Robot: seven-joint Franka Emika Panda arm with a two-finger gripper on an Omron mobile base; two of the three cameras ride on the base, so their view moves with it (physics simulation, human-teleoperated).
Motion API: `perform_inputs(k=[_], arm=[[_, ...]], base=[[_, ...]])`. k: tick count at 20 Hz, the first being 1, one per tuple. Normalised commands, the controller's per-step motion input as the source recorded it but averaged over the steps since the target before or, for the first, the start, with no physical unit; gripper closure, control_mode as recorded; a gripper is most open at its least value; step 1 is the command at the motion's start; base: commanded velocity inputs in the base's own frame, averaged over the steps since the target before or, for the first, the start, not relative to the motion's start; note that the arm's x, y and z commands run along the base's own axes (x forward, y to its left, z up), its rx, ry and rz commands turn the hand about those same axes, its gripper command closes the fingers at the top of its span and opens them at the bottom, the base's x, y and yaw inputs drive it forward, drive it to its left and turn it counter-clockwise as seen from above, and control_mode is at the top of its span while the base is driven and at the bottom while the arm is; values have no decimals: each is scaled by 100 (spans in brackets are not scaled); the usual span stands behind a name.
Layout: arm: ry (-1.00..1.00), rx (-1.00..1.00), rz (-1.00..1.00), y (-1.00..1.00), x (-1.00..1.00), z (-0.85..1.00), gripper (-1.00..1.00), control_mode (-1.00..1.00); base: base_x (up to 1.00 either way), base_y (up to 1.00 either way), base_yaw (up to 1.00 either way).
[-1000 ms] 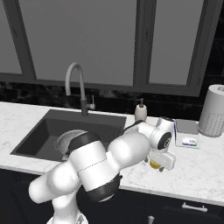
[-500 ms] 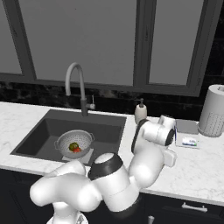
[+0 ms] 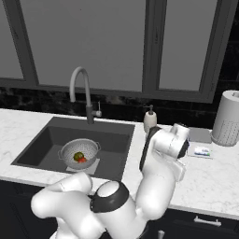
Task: Put the colander in the sink, put the kiwi, kiwi, apple in the colander, and turn on the sink faucet and pour water over the colander.
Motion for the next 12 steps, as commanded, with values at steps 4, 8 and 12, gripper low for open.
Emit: perform_inputs(k=[4,8,12], arm=[[-38,-9,-25,100,-20,90,100,-100],[-30,-15,-18,100,7,88,100,-100],[-23,-14,-18,100,24,53,100,-100]], base=[[0,0,0],[0,0,0],[0,0,0]])
